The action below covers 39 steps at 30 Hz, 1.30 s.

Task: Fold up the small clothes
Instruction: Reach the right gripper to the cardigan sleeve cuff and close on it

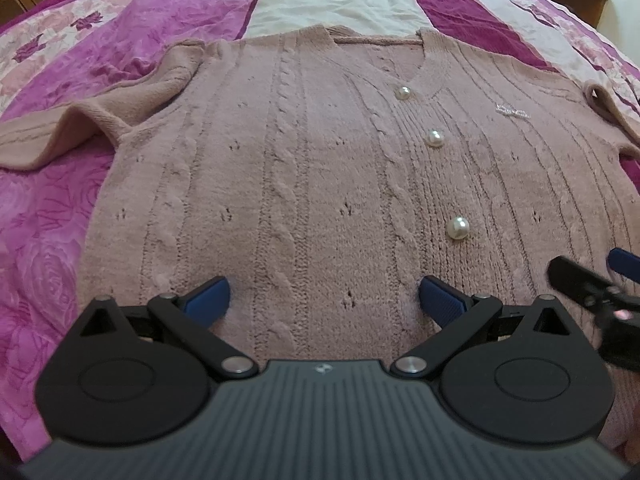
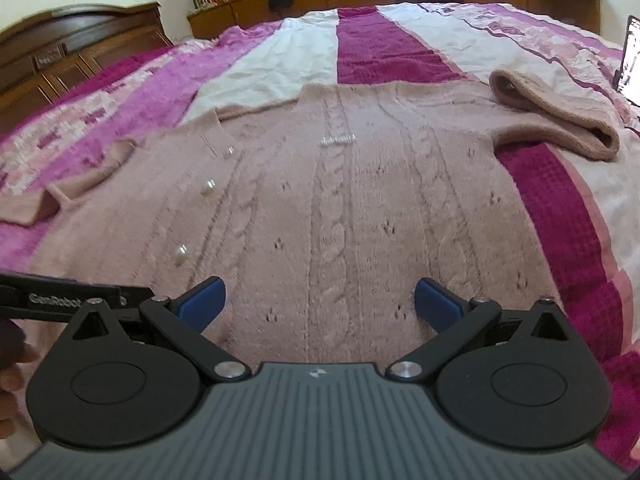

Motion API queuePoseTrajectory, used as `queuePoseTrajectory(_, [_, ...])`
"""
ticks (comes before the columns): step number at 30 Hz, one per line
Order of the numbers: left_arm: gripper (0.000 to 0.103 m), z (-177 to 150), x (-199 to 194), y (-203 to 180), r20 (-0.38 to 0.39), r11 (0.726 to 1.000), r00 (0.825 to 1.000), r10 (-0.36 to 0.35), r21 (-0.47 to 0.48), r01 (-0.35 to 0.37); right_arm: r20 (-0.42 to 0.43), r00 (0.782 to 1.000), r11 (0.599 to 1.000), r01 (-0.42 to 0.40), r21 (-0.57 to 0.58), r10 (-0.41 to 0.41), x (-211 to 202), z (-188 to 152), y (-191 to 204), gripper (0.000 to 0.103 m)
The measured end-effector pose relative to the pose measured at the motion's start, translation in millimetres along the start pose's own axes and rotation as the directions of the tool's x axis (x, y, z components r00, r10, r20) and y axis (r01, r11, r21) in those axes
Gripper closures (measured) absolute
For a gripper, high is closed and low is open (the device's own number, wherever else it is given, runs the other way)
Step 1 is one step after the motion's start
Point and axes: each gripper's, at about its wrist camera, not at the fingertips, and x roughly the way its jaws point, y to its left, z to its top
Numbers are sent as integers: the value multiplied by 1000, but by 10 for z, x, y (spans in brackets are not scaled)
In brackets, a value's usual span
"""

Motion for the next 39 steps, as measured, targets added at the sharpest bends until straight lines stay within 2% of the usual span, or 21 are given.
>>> queuePoseTrajectory(7, [0, 156, -108, 47, 37, 1000, 999, 17, -13, -17, 52, 999, 1000, -2, -8, 2, -163, 439, -289, 0])
queuePoseTrajectory(14, [0, 252, -124, 79, 55, 999, 997, 44, -20, -43, 118, 989, 995, 96, -31, -92, -47, 875, -678, 0])
queuePoseTrajectory(27, [0, 260, -79, 123, 36, 996, 995, 89, -17, -88, 154, 953, 960, 274, -59, -263, 748, 1432, -1253, 0])
queuePoseTrajectory(32, [0, 257, -54, 173, 23, 995, 995, 100, -31, -99, 132, 936, 943, 332, -17, -327, 1023, 1578, -1418, 0])
queuePoseTrajectory(37, [0, 248, -28, 236, 7, 992, 993, 115, -44, -114, 91, 918, 923, 383, 44, -386, 1270, 1683, -1625, 7])
queuePoseTrajectory(39, [0, 248, -33, 270, 8, 991, 992, 122, -51, -122, 67, 913, 915, 398, 70, -402, 1348, 1692, -1704, 13])
